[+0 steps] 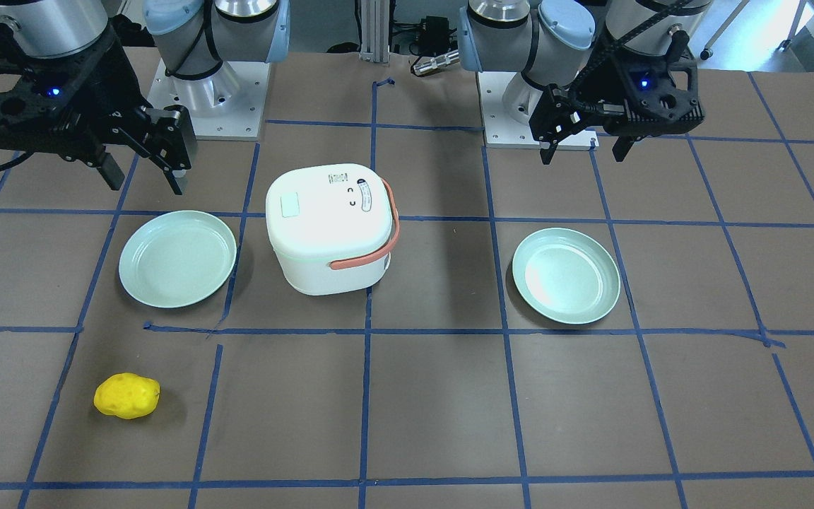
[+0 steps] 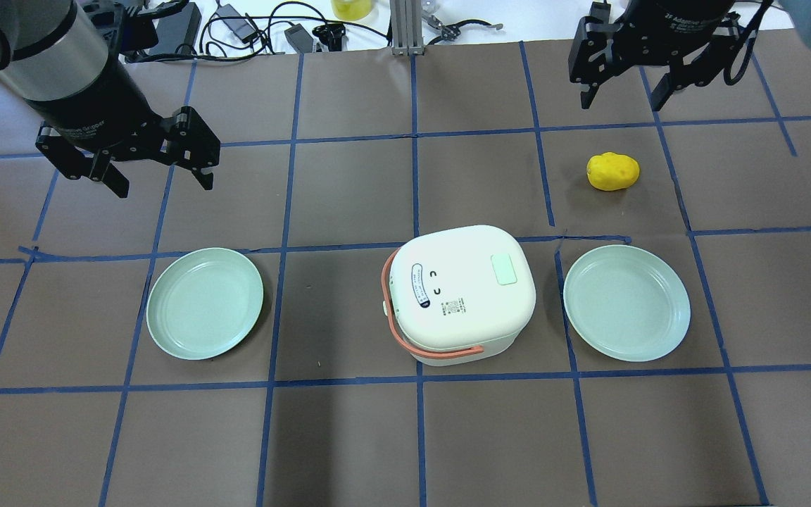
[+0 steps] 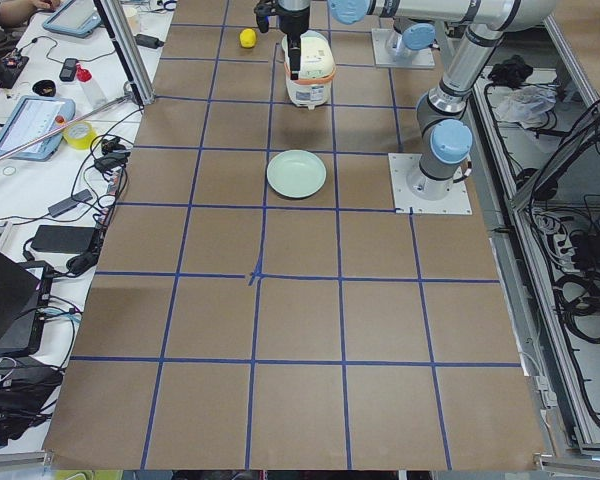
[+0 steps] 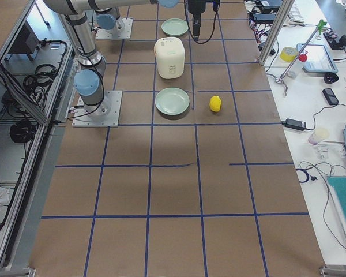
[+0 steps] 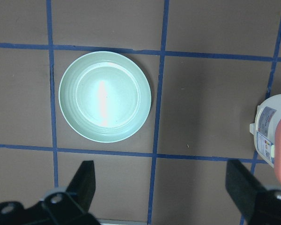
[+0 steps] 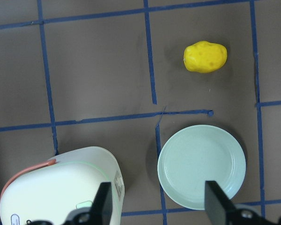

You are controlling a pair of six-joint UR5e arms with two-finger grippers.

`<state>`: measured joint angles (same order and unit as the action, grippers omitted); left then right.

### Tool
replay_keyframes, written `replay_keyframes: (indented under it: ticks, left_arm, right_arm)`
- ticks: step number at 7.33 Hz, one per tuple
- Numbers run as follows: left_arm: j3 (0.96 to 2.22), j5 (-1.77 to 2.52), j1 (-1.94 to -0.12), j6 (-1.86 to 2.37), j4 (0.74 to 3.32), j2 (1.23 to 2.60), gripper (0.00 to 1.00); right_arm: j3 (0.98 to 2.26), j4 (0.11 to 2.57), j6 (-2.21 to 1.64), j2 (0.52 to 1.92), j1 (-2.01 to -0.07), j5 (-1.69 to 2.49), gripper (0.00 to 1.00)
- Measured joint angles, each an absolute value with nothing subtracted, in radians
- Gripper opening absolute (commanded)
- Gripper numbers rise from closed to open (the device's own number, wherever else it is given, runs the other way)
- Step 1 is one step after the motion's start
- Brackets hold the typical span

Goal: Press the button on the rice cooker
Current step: 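Move the right gripper down toward the green button on the rice cooker lid, then press the green button on the rice cooker with the right gripper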

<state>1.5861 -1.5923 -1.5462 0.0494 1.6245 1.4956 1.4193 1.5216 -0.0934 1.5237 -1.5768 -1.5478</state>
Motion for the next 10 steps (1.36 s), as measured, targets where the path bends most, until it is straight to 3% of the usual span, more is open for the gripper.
replay_keyframes:
  ticks: [3, 8, 10]
  left_arm:
    - [1.586, -1.592, -1.546, 0.049, 1.624, 1.496, 1.0]
    - [1.586, -1.592, -1.546, 0.049, 1.624, 1.496, 1.0]
    - [1.586, -1.592, -1.546, 0.049, 1.624, 1.496, 1.0]
  right_arm:
    - [1.433, 1.443, -0.106, 1.519, -1.6, -1.503, 0.0]
    - [1.734, 1.579, -0.219, 1.518, -1.762, -1.471, 0.0]
    - [1.777, 1.627, -0.219, 1.512, -1.775, -1.468, 0.0]
